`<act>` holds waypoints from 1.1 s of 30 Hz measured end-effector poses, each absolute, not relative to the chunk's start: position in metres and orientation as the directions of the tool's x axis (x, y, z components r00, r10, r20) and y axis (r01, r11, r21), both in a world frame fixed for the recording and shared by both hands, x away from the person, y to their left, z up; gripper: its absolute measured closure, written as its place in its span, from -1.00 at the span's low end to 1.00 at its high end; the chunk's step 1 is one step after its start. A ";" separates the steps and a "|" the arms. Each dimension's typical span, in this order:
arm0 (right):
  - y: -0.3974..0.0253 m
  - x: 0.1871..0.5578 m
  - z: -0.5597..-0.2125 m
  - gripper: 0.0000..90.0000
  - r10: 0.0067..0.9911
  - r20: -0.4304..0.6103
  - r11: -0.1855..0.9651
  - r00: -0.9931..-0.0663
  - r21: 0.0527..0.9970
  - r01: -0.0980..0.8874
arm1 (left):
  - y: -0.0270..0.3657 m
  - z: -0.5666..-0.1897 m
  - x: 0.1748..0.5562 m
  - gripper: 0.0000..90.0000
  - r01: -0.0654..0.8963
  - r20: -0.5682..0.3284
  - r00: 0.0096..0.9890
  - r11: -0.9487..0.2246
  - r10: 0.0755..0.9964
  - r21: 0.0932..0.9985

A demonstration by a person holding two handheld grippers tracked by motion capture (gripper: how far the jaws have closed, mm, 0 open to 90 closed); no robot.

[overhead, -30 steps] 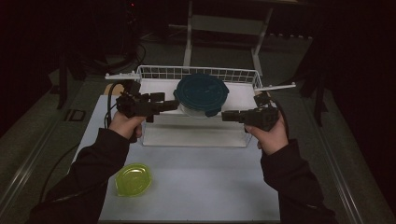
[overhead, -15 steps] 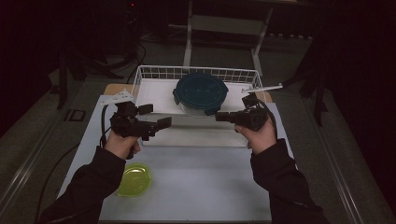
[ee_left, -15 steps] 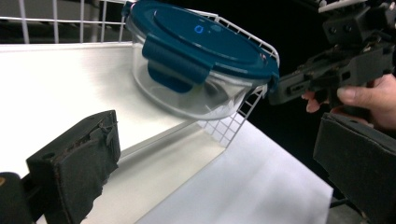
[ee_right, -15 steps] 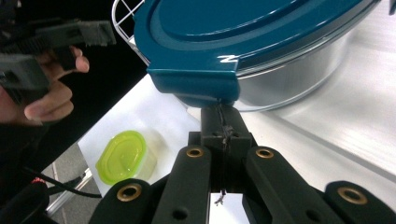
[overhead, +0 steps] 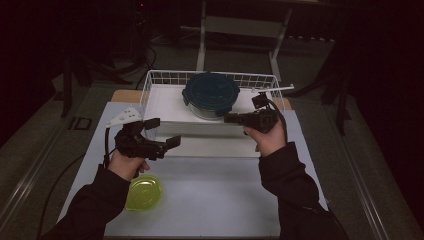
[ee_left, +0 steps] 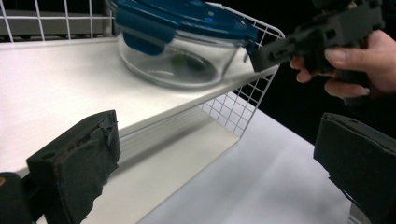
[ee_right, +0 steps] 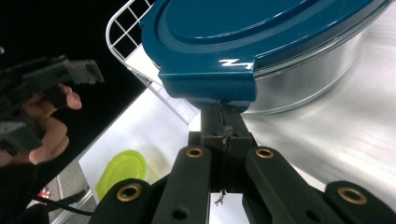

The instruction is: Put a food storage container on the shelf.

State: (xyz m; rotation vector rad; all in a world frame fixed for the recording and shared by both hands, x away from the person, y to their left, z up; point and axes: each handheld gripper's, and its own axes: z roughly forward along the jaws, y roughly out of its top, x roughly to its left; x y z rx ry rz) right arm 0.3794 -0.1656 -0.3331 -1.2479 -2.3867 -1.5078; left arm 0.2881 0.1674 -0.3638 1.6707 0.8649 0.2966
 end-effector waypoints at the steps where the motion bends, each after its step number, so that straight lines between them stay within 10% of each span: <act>1: -0.165 0.381 -0.333 1.00 0.598 0.438 0.194 -0.671 0.733 0.652 | 0.168 -0.365 0.288 -0.99 0.384 -0.248 0.693 -0.055 0.676 0.922; 20: -0.164 0.384 -0.336 0.86 0.604 0.442 0.174 -0.664 0.739 0.651 | 0.173 -0.373 0.282 -0.99 0.403 -0.262 0.691 -0.058 0.674 0.913; 33: -0.177 0.343 -0.338 -0.51 0.546 0.381 0.177 -0.746 0.818 0.547 | 0.191 -0.377 0.266 -0.99 0.380 -0.208 0.705 -0.113 0.678 0.918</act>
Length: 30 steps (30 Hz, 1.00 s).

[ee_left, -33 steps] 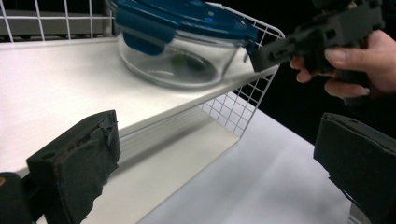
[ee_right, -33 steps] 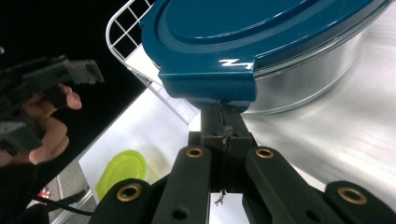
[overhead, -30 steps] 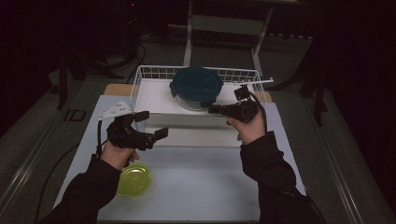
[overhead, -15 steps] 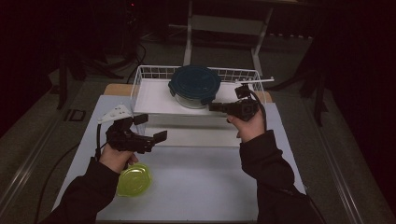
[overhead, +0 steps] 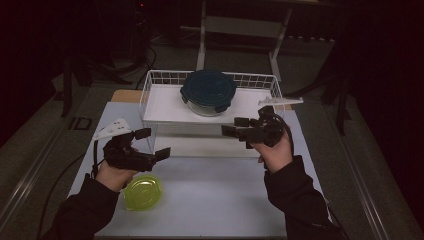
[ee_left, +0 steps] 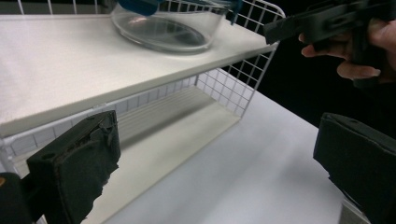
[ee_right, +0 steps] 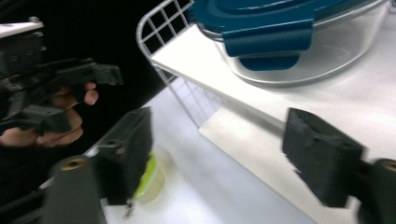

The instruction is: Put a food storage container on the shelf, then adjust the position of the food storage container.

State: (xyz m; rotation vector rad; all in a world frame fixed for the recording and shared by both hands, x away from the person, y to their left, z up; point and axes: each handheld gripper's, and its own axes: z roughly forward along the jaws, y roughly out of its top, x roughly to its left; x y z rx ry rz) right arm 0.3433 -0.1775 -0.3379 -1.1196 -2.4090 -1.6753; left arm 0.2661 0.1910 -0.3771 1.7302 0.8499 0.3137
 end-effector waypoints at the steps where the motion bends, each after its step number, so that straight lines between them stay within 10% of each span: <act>1: -0.180 0.341 -0.338 -0.53 0.550 0.373 0.174 -0.747 0.824 0.539 | 0.193 -0.377 0.265 -0.97 0.379 -0.200 0.702 -0.120 0.683 0.918; 30: -0.244 0.262 -0.387 -0.61 0.598 0.273 0.156 -0.754 0.883 0.444 | 0.260 -0.422 0.213 -0.18 0.424 -0.170 0.669 -0.183 0.724 0.887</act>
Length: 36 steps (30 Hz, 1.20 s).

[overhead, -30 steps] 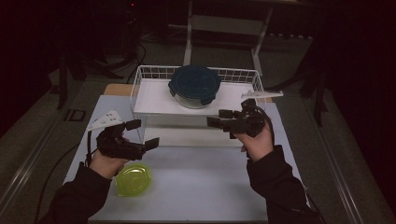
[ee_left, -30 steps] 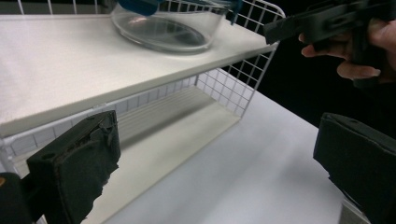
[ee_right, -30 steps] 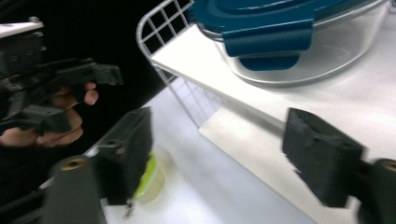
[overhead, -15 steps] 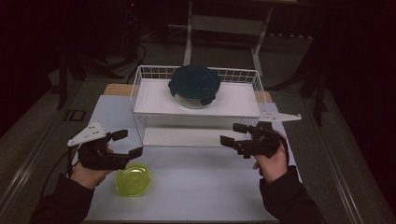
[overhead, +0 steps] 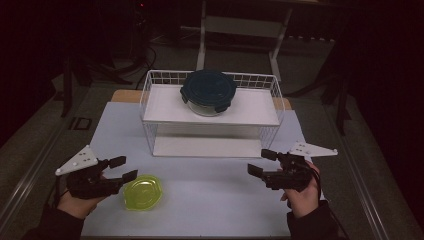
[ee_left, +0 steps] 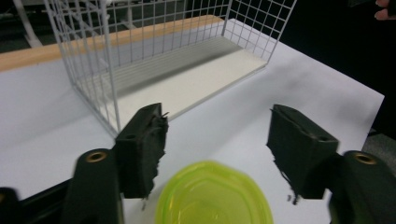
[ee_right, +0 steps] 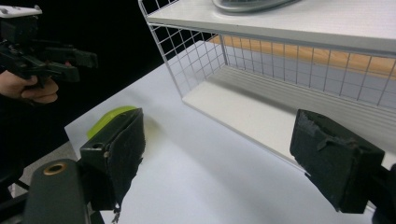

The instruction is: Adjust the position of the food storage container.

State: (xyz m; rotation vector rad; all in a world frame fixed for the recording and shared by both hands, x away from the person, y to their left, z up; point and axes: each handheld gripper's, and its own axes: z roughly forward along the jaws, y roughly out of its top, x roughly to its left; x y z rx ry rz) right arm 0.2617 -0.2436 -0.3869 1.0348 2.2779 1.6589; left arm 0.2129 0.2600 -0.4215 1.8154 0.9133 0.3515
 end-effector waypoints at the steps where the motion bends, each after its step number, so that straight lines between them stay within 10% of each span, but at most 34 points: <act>1: -0.245 0.260 -0.388 -0.61 0.601 0.268 0.156 -0.753 0.885 0.439 | 0.263 -0.424 0.211 -0.13 0.427 -0.172 0.666 -0.182 0.726 0.886; 19: -0.256 0.245 -0.405 -0.61 0.604 0.294 0.146 -0.741 0.873 0.465 | 0.302 -0.491 0.203 0.91 0.570 -0.148 0.630 -0.324 0.762 0.755; 36: -0.254 0.244 -0.407 -0.61 0.597 0.299 0.152 -0.744 0.869 0.471 | 0.278 -0.522 0.208 0.96 0.597 -0.190 0.709 -0.434 0.680 0.675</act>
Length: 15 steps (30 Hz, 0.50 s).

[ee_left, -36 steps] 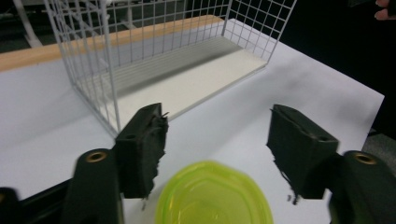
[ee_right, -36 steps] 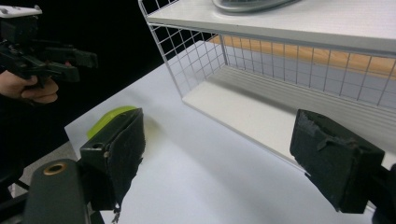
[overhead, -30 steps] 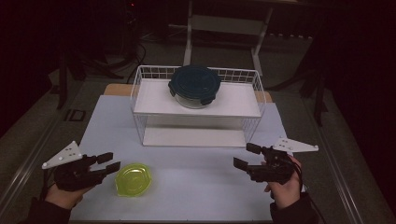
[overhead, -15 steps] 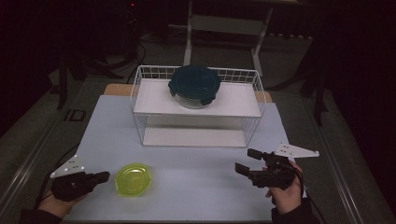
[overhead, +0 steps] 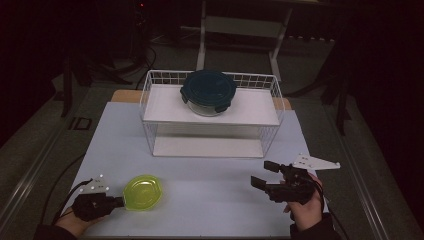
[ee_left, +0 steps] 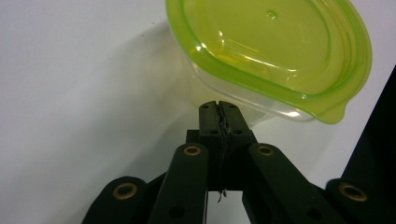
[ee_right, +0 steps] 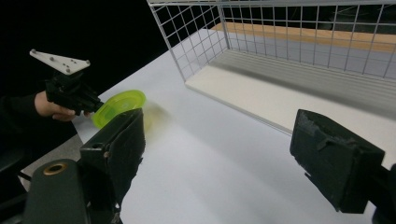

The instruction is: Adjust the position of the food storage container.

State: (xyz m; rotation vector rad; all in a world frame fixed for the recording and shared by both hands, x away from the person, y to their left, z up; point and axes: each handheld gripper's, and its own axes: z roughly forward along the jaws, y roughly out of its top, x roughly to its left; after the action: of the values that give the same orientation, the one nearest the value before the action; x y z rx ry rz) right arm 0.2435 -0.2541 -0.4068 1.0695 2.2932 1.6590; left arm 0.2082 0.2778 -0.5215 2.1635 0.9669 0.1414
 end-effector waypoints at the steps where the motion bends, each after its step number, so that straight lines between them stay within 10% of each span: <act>1: -0.254 0.244 -0.407 -0.61 0.597 0.299 0.152 -0.744 0.869 0.471 | 0.278 -0.522 0.208 0.96 0.597 -0.190 0.709 -0.434 0.680 0.675; 15: -0.262 0.242 -0.408 -0.61 0.608 0.306 0.137 -0.733 0.868 0.477 | 0.254 -0.527 0.227 0.96 0.597 -0.206 0.728 -0.456 0.654 0.661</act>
State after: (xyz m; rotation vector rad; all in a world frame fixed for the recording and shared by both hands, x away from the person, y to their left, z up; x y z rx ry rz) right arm 0.2422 -0.2621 -0.4081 1.0923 2.2760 1.6617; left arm 0.2275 0.2539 -0.5272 2.1855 0.9409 0.0995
